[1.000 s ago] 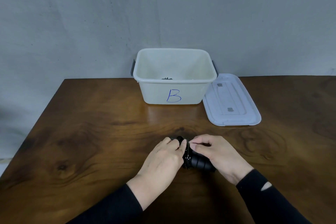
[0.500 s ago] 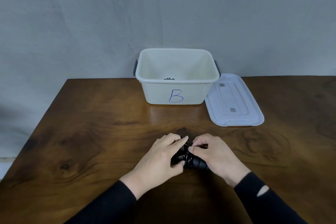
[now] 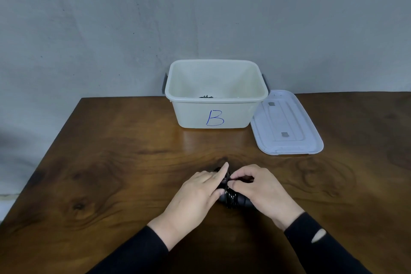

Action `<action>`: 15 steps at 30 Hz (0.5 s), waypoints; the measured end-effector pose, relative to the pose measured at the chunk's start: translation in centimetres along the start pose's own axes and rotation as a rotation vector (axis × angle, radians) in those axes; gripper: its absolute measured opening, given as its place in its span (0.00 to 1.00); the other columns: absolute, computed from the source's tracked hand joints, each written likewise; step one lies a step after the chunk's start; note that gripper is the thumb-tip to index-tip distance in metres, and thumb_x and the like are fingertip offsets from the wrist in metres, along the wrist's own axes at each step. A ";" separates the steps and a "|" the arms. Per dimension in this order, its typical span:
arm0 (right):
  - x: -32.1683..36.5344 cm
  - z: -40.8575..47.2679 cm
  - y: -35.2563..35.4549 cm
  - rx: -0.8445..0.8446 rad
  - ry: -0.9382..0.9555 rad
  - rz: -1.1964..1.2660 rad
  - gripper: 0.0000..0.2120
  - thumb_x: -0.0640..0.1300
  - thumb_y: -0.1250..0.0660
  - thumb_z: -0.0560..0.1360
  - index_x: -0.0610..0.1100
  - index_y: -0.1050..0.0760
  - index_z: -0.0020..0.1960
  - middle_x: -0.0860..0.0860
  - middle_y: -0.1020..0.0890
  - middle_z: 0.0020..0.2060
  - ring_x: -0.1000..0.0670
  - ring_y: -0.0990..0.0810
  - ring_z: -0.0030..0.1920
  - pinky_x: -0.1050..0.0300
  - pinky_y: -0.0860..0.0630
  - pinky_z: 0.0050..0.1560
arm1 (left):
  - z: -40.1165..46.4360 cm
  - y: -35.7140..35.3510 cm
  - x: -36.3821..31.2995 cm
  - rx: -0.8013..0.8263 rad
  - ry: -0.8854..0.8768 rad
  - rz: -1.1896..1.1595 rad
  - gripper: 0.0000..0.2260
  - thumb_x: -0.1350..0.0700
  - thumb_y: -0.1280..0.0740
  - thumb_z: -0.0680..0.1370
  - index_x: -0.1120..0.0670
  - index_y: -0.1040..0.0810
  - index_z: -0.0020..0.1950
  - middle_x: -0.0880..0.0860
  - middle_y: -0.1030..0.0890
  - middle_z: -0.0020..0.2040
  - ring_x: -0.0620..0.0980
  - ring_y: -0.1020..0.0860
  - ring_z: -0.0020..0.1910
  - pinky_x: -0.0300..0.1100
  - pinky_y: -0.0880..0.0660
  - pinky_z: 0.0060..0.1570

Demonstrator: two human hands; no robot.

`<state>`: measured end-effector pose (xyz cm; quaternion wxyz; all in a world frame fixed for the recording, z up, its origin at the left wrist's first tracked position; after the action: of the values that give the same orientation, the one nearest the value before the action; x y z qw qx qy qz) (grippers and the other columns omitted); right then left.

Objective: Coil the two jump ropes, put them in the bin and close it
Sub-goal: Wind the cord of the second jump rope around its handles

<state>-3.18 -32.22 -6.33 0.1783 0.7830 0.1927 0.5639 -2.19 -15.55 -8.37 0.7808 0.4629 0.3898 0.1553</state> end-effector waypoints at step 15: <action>-1.6 -0.2 -0.1 -0.076 0.116 -0.158 0.06 0.44 0.36 0.77 0.46 0.24 0.42 0.56 0.25 0.51 0.56 0.21 0.46 0.58 0.22 0.47 | 1.4 0.5 0.3 -0.007 0.123 -0.044 0.17 0.38 0.32 0.72 0.46 0.24 0.54 0.41 0.28 0.63 0.41 0.33 0.63 0.47 0.37 0.65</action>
<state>-3.86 -32.93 -7.62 0.2404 0.7241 0.2423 0.5994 -0.93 -15.93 -7.68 0.7601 0.4412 0.4466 0.1677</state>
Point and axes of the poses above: each hand's wrist, its own z-axis towards the middle knuckle, its own y-axis out of the back of the hand, x = y × z, the point moved 4 cm from there along z, towards the middle knuckle
